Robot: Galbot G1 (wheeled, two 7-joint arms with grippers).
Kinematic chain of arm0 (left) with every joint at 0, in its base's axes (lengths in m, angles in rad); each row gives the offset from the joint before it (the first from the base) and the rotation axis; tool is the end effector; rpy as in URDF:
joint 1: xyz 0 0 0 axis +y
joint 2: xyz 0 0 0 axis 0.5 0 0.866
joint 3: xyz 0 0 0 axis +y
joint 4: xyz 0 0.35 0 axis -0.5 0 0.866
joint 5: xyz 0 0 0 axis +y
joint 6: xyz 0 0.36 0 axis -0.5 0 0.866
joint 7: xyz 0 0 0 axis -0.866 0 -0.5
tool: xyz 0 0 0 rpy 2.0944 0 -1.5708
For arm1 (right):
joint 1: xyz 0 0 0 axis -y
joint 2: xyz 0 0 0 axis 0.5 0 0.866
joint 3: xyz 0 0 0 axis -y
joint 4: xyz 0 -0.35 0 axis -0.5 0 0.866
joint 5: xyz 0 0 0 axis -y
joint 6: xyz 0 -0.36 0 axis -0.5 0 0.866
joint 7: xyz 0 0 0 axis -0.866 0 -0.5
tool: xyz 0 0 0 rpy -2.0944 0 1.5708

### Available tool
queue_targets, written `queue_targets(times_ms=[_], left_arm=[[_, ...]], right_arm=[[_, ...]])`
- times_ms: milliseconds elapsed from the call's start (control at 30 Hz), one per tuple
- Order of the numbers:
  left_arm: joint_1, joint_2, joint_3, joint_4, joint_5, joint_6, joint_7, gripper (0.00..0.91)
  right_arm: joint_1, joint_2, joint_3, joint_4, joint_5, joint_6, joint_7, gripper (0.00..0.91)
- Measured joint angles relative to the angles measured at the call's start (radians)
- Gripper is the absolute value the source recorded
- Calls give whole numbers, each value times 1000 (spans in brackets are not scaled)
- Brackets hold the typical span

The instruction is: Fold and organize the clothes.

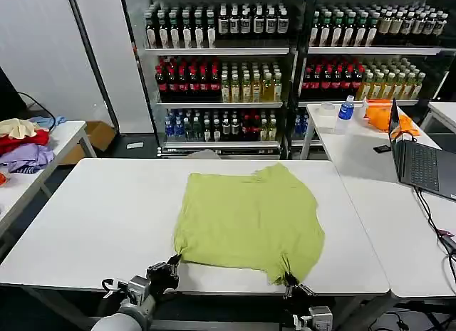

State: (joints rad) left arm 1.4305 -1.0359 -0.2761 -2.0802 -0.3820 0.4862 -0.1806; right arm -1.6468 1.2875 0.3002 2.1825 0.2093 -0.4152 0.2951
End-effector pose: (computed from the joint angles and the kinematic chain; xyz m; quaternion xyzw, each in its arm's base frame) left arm 0.2118 0.0227 -0.2895 -0.1294 -0.9584 -0.0757 0.2431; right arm 0.1493 0.0226 -0.2908 0.0328 -0.9726 0.0192 0.2294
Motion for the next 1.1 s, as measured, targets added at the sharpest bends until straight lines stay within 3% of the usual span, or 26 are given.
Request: queue_targets(times_ms=[567,1100], left_arm=[[67,36,-68,-132,-50,14,-9,20],[-81,66,-19,-47,-81,16,-1,20]], right_arm=[[-6,-48,68,94,-12,30,-25,0],[226,-136,41,-39,25,24,-39,0]])
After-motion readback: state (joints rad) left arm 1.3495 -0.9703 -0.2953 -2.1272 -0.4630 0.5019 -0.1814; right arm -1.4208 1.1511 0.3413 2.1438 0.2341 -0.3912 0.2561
